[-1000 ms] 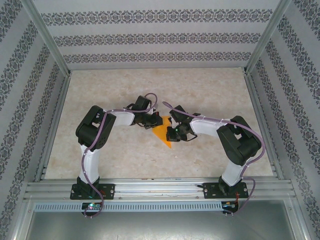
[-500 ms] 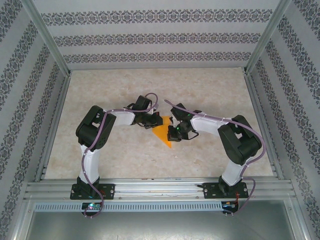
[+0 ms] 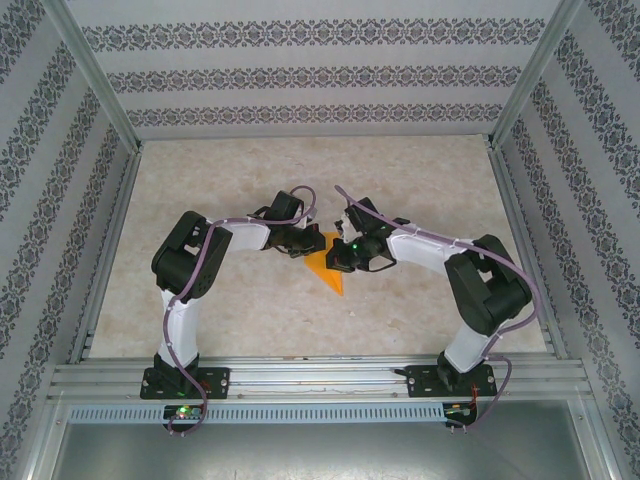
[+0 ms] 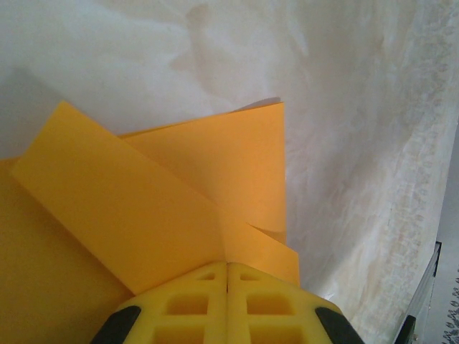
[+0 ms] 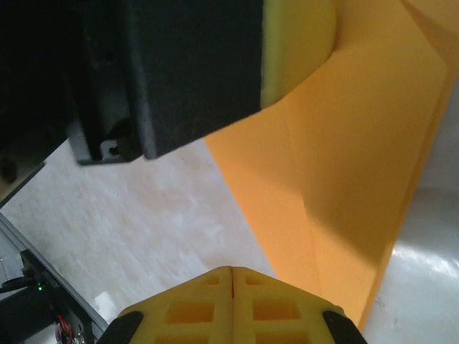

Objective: Fold a paper plane with a square sheet of paper (fold left side to right side)
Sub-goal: Fourth fold the wing at the center of the table.

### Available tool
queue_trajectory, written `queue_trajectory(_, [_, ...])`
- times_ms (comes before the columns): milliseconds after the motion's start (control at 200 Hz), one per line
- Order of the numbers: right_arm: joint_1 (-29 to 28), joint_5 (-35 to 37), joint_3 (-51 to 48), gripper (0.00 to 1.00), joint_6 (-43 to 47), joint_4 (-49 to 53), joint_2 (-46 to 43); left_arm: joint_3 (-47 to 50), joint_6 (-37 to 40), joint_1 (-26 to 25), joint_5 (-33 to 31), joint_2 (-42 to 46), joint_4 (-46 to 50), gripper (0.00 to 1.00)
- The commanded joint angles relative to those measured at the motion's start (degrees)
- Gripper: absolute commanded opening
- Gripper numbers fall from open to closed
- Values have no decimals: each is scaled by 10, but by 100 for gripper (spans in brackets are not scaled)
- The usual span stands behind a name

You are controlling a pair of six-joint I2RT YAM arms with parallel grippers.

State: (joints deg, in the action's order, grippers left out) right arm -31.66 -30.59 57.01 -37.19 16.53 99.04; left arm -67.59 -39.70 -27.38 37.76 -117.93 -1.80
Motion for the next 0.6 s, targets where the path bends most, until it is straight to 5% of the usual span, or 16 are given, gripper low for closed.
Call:
queue_trajectory(0, [-7,-7,3,0,-16,-29,24,14,2,-1,-21,-15,18,0])
queue_trajectory(595, [-3,23,39,0,-13,-36,89,15,2,-1,-21,-15,18,0])
